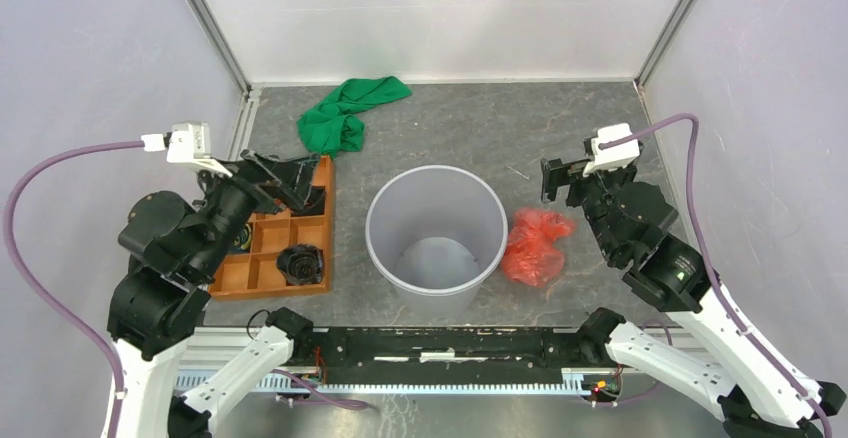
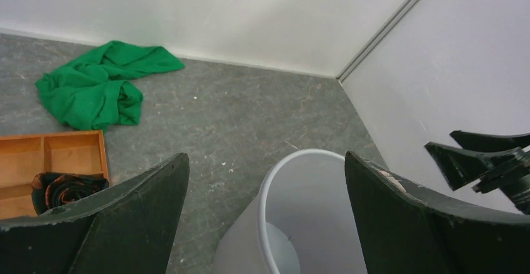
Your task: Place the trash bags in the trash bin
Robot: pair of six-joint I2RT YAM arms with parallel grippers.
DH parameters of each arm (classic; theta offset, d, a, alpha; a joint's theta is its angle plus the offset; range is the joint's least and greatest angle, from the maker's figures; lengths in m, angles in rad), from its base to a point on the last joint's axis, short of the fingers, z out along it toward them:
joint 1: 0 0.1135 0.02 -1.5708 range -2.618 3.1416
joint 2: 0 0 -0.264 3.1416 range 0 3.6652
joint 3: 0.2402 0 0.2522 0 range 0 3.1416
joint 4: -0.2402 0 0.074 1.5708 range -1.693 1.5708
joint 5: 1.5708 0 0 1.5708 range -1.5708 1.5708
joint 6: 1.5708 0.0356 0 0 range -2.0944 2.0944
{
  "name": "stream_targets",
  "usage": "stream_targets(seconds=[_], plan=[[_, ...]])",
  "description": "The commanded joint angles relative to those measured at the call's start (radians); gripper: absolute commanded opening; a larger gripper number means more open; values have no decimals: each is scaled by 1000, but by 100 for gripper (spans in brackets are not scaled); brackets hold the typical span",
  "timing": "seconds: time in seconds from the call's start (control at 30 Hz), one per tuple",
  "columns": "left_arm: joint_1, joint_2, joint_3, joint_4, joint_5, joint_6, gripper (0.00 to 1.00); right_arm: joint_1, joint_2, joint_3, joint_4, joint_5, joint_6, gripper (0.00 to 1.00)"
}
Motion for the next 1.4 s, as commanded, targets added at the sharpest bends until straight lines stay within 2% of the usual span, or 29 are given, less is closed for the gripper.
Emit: stream_targets(seconds=[0.0,0.17,0.3,0.47,0.57,0.7,0.87,0.97,1.03,1.17,1.27,1.37], plan=[[-9,7,-46,-11,8,-19,100,-20,9,46,-48,85,-18,98],[-13,-37,-200,-40,-8,-46,100,-31,22,8,-107,129,-14,98],[-14,-74,-344,-61,27,-89,100,-34,4,-57,-141,75,0,98],[-15,-127,-530,-42,140,-215,100,-36,-9,-116,-254,86,172,98],[-16,-142,-630,-31,238,-249,100,-36,-9,-169,-307,-21,276,98],[-16,-157,-741,8,354,-298,100,-37,-13,-252,-306,-273,320,98],[-17,-252,-903,192,513,-453,98,-37,-62,-387,-155,-682,263,98],[-17,-291,-1061,386,629,-606,92,-37,-84,-452,-40,-835,302,98],[-17,-318,-1131,489,665,-693,91,-38,-87,-486,30,-878,346,98],[-17,-365,-1190,553,614,-744,91,-37,-76,-526,159,-892,405,98],[-17,-331,-1234,701,607,-796,91,-37,-54,-565,238,-865,419,98],[-17,-247,-1214,756,588,-760,91,-37,-15,-607,289,-816,403,98]])
